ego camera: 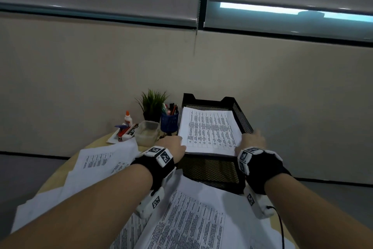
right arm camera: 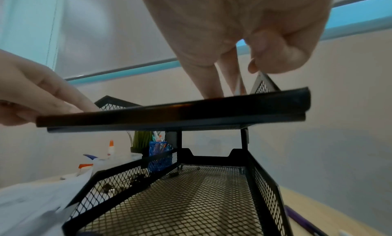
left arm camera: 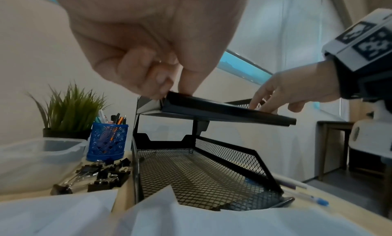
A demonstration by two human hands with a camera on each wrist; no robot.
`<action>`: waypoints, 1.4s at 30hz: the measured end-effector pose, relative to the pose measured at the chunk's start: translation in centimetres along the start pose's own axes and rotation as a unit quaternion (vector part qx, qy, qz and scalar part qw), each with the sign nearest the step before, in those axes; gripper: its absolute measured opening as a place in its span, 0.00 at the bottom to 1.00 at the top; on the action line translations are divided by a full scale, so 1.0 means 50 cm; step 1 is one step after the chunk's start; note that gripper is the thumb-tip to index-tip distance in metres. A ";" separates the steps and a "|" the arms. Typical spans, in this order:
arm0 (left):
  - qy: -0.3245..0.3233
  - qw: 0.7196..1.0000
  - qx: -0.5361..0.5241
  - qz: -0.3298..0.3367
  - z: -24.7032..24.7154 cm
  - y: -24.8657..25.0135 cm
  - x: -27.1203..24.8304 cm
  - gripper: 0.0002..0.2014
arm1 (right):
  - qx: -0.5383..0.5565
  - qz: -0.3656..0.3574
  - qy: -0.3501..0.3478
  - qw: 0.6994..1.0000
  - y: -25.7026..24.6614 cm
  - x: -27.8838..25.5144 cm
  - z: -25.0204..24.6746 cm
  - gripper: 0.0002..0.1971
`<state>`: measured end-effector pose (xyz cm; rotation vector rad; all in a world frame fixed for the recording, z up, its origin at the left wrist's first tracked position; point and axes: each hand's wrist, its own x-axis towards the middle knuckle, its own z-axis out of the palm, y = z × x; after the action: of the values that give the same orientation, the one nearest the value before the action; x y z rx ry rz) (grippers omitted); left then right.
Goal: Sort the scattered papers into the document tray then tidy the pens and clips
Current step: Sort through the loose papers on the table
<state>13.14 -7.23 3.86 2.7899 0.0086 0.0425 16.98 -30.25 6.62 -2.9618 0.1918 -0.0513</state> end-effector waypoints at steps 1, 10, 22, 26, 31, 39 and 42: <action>0.011 1.000 -0.012 0.002 0.000 0.000 -0.011 0.15 | 0.002 0.008 -0.002 1.000 0.002 -0.009 -0.002 0.16; -0.012 0.993 -0.116 -0.018 0.008 -0.001 -0.210 0.22 | 0.100 -0.040 -0.009 0.994 0.009 -0.165 -0.008 0.20; -0.108 0.980 -0.111 -0.125 0.071 -0.121 -0.471 0.24 | 0.098 -0.057 -0.145 0.983 0.034 -0.440 0.116 0.10; -0.122 0.977 -0.109 -0.140 0.092 -0.142 -0.511 0.22 | 0.075 -0.049 -0.172 0.981 0.047 -0.502 0.153 0.13; -0.104 0.979 -0.116 -0.134 0.117 -0.142 -0.532 0.10 | 0.038 0.012 -0.206 0.978 0.064 -0.544 0.199 0.31; -0.102 0.964 -0.222 -0.102 0.144 -0.125 -0.546 0.04 | 0.195 0.087 -0.200 0.956 0.067 -0.559 0.214 0.41; -0.098 0.964 -0.234 -0.081 0.151 -0.126 -0.554 0.18 | 0.268 0.118 -0.197 0.936 0.077 -0.557 0.204 0.44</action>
<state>-14.31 -4.20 -6.18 2.2998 0.1574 -0.2418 -10.64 -28.62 -4.73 -2.3253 0.4015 0.4455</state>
